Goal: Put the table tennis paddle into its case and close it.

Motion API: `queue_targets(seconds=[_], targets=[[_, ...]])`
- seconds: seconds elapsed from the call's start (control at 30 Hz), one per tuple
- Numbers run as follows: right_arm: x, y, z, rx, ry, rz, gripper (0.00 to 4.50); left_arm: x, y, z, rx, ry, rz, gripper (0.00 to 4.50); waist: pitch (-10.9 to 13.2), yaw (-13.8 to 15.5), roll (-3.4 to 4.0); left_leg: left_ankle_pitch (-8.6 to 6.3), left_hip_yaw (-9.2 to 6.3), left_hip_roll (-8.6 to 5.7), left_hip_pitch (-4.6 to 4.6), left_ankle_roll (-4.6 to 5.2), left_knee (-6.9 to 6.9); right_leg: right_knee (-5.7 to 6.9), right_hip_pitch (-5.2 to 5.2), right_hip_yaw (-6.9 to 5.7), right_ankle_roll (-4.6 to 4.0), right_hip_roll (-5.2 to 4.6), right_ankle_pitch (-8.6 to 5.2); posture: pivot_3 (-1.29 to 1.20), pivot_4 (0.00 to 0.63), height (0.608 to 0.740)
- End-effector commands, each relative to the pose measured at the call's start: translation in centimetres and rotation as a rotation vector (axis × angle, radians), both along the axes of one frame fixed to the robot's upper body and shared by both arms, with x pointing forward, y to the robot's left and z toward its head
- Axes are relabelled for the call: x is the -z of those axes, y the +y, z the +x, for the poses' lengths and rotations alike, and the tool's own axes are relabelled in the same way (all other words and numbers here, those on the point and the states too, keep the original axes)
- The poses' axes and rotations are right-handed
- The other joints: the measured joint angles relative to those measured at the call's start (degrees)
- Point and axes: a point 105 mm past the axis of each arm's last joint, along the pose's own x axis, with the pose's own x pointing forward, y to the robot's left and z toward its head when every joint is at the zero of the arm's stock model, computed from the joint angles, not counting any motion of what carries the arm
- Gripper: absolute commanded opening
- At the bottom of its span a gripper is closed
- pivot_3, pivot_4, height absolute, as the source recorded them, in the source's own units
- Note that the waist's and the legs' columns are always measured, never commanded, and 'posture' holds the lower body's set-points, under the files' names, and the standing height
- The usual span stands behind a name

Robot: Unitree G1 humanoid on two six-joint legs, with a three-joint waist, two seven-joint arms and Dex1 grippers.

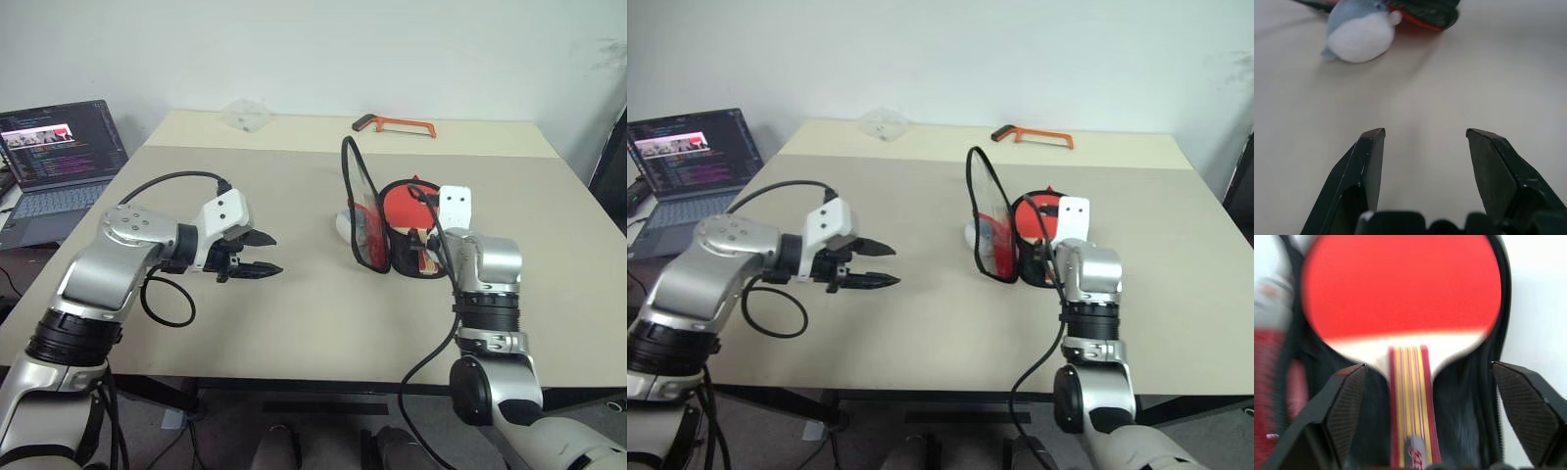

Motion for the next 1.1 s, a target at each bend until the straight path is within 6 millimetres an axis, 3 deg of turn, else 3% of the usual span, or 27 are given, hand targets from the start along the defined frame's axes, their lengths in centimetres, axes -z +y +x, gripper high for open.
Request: queue_targets(seconds=[0.03, 0.13, 0.27, 0.37, 0.57, 0.6, 0.83, 1.0, 1.1], targets=[[-4.5, 0.8, -3.9, -0.373, -0.182, -0.057, 4.45, -0.8, 0.0, 1.0, -0.013, -0.06, 0.007, 2.89, 0.0, 0.5, -0.01, -0.01, 0.01, 0.01, 0.01, 0.0, 0.02, -0.03, 0.03, 0.0, 0.02, 0.0, -0.01, 0.0, 0.15, 0.74], [-5.2, -1.0, -6.7, -0.543, -0.242, -0.147, 4.45, 0.2, -0.3, 2.2, -0.031, -0.066, 0.025, 2.89, 0.0, 0.9, -0.05, -0.02, -0.08, 0.02, 0.03, 0.01, 0.01, -0.2, 0.16, -0.12, 0.01, 0.01, -0.02, 0.0, 0.15, 0.74], [-2.0, -2.8, -9.9, -0.742, -0.143, -0.315, 4.45, 1.6, -2.4, 3.8, -0.02, -0.059, 0.016, 2.89, 0.0, 1.0, -0.05, -0.01, -0.09, 0.01, 0.03, 0.01, 0.22, -0.17, 0.23, -0.1, 0.06, 0.02, -0.03, 0.0, 0.15, 0.74], [-1.7, -2.4, -11.1, -0.831, -0.146, -0.279, 4.5, 1.8, -4.3, 4.6, 0.015, -0.065, -0.008, 2.31, 0.0, 0.4, -0.05, 0.0, -0.03, 0.0, 0.05, 0.02, 0.37, -0.16, 0.24, 0.04, 0.22, 0.03, 0.04, 0.0, 0.15, 0.74], [-1.8, -1.2, -11.4, -0.875, -0.186, -0.26, 4.5, 2.2, -7.5, 5.8, 0.074, -0.087, -0.049, 0.17, 0.0, -0.2, -0.05, 0.16, -0.08, -0.01, 0.11, 0.14, 0.43, -0.05, 0.24, 0.15, 0.46, 0.09, 0.18, 0.0, 0.15, 0.74], [-1.7, -1.1, -11.5, -0.882, -0.186, -0.257, 4.5, 2.2, -8.1, 5.9, 0.083, -0.087, -0.062, 0.03, 0.0, -0.2, -0.05, 0.17, -0.09, -0.01, 0.11, 0.15, 0.43, -0.03, 0.23, 0.14, 0.46, 0.09, 0.18, 0.0, 0.15, 0.74], [-2.0, -0.8, -11.6, -0.87, -0.206, -0.266, 4.5, 2.4, -12.5, 6.6, 0.126, -0.167, -0.079, 0.03, 0.0, 0.7, -0.06, 0.18, -0.07, -0.03, 0.04, 0.14, 0.43, -0.14, 0.23, 0.14, 0.42, 0.09, 0.19, 0.0, 0.15, 0.74], [-3.4, -1.4, -11.2, -0.802, -0.258, -0.292, 4.5, 1.0, -18.7, 5.4, 0.229, -0.206, -0.189, 0.03, 0.0, 1.0, -0.06, 0.18, -0.08, -0.07, 0.03, 0.14, 0.43, -0.14, 0.24, 0.14, 0.44, 0.07, 0.19, 0.0, 0.15, 0.74], [-5.7, -2.8, -10.3, -0.683, -0.346, -0.303, 4.5, 0.6, -22.2, 4.7, 0.251, -0.217, -0.257, 0.03, 0.0, 1.1, -0.06, 0.18, -0.08, -0.1, 0.02, 0.14, 0.44, -0.17, 0.25, 0.14, 0.46, 0.05, 0.2, 0.0, 0.15, 0.74]])
